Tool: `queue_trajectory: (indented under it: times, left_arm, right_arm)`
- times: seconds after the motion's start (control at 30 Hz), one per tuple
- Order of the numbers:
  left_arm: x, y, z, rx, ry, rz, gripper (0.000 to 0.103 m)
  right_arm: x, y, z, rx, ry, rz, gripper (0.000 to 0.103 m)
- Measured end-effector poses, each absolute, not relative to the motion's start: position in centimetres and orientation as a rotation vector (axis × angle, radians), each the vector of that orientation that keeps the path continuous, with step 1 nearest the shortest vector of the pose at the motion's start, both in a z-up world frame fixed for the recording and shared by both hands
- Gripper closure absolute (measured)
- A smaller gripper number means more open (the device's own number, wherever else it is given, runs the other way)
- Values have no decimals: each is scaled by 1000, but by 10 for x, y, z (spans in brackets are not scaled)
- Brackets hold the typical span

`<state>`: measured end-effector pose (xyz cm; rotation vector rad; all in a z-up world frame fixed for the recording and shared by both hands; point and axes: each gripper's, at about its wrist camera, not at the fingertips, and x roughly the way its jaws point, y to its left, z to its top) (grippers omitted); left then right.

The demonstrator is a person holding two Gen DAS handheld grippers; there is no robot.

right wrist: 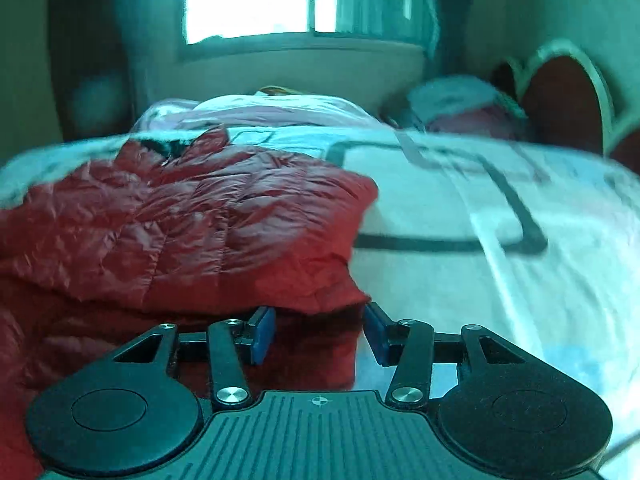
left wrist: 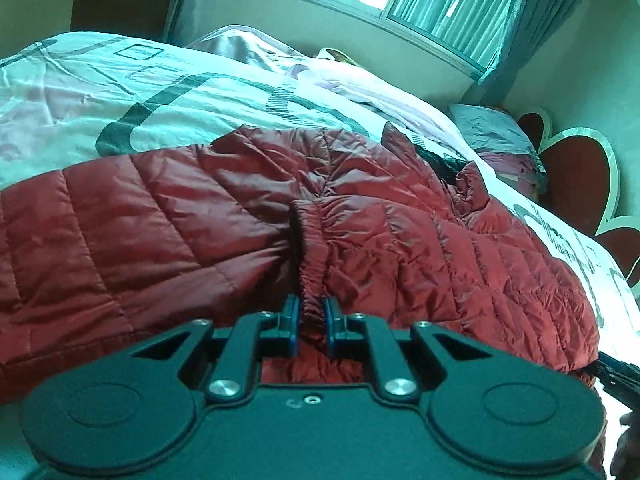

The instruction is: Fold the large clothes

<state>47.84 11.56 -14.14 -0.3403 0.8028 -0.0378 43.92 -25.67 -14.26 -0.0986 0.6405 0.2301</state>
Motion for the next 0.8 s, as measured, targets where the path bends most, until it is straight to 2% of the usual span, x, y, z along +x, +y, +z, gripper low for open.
queue_trajectory:
  times: [0.13,0.27,0.3,0.4,0.47,0.5,0.53,0.57,0.7,0.8]
  left_arm:
    - [479,111,-142,-329,809,-37,90]
    - [481,108,-143,-305,811,-35,91]
    - [481,110,-143,-306,811,-38,90]
    - [475,115,-136,-281,808,-30,78]
    - [463,116,-120,-240,752,-12,81]
    - [460,114,-113,-223,721,0,81]
    - [460,112,-107,-216,698,-2,81]
    - [463,107,-103,-209,686,-10,81]
    - [493,81,-114,-168,756,-99,81]
    - [513,65,-140,-93,850,-107,80]
  right_arm:
    - [453,-263,-145,-64,589,113,55]
    - [441,-268,-155,-46,658,74,55]
    - [433,-272,-154,-31,665,76,55]
    - [409,-296,-137,59,643,101,55]
    - [407,-306,-120,111,607,129,55]
    - [412,-307,-112,113,595,140,58]
    - [422,-305,-106,107,598,152,79]
    - [432,-302,-103,111,610,168,89]
    - [471,-270,-114,36,692,290,89]
    - [498,-275,-141,50,781,131,89]
